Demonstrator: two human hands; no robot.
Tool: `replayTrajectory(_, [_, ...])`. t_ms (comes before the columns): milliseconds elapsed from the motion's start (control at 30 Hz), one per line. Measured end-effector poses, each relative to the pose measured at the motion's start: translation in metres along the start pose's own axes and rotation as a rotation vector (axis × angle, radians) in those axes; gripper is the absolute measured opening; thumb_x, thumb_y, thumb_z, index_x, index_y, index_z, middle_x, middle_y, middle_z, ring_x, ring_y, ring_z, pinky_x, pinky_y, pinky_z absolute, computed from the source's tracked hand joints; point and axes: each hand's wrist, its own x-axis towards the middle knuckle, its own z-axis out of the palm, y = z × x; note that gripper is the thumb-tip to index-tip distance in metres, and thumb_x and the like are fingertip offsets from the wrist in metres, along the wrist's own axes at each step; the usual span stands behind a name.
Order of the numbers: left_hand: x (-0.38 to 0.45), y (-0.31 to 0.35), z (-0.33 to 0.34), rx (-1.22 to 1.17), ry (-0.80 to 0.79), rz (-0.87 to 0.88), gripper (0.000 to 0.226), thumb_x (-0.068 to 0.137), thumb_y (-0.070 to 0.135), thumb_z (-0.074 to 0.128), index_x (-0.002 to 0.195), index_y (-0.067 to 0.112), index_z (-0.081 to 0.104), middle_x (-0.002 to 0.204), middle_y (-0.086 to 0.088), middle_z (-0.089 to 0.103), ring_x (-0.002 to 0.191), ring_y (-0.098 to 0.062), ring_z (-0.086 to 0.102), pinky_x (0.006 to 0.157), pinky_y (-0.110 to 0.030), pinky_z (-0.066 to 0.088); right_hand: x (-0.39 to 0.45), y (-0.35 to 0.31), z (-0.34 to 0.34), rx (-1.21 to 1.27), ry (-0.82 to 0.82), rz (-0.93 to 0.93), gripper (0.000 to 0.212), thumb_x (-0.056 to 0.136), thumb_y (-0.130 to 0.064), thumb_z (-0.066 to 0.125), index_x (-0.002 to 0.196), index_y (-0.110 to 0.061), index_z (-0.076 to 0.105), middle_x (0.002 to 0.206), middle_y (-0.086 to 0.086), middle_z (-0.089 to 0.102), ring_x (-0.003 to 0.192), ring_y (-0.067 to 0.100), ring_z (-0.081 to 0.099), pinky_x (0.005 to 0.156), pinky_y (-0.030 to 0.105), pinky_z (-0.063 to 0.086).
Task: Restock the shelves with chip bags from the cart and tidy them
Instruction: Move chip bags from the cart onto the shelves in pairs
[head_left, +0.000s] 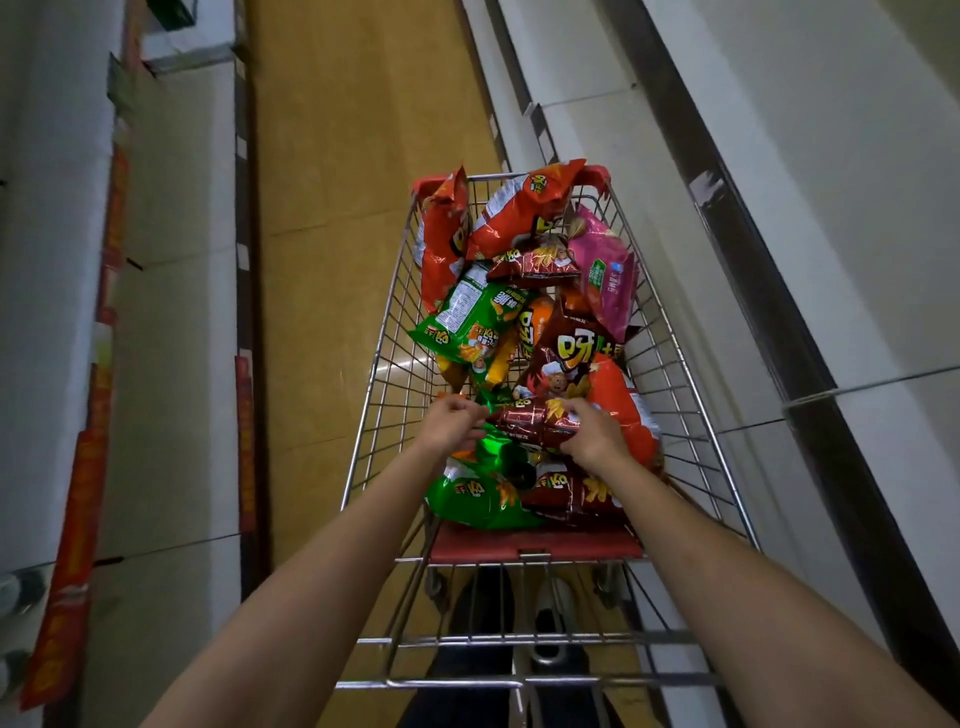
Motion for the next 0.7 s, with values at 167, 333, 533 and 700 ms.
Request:
replayTrajectory(167, [0.008, 0.004, -0.009, -0.006, 0.033, 0.007, 0.008, 0.096, 0.013, 0.055, 0.09, 0.011, 0.049, 0.085, -0.003, 0.056, 0.073, -0.013, 0.054, 0.062, -0.022, 0.044, -0.001, -0.022, -0.015, 0.175, 0.109, -0.052, 0.039, 0.094, 0.001, 0.053, 0.13, -0.011, 0.059, 0.115, 0.017, 0.065, 0.083, 0.03, 0.068, 0.08, 0.037, 0.057])
replayTrajectory(333, [0.013, 0.013, -0.025, -0.012, 0.052, 0.094, 0.057, 0.086, 0.037, 0.068, 0.127, 0.003, 0.046, 0.121, -0.01, 0.054, 0.11, -0.023, 0.052, 0.091, -0.035, 0.043, -0.003, -0.054, -0.052, 0.188, 0.133, -0.174, 0.03, 0.099, -0.018, 0.051, 0.126, -0.01, 0.06, 0.096, 0.007, 0.063, 0.061, 0.017, 0.056, 0.055, 0.012, 0.044])
replayTrajectory(533, [0.0, 0.032, -0.049, 0.128, -0.269, 0.158, 0.114, 0.048, 0.063, 0.081, 0.14, 0.013, 0.037, 0.127, -0.008, 0.059, 0.11, -0.026, 0.063, 0.097, -0.041, 0.05, -0.01, -0.074, -0.078, 0.503, 0.002, -0.12, 0.035, 0.097, -0.012, 0.054, 0.13, -0.001, 0.055, 0.101, 0.003, 0.054, 0.061, 0.009, 0.043, 0.044, 0.013, 0.039])
replayTrajectory(700, [0.001, 0.036, -0.054, 0.121, -0.442, 0.128, 0.107, 0.037, 0.055, 0.092, 0.127, 0.015, 0.048, 0.115, -0.012, 0.069, 0.101, -0.03, 0.068, 0.091, -0.045, 0.054, -0.013, -0.075, -0.077, 0.531, -0.035, -0.123, 0.015, 0.097, -0.02, 0.053, 0.107, -0.013, 0.061, 0.078, -0.003, 0.057, 0.056, 0.012, 0.045, 0.048, 0.018, 0.035])
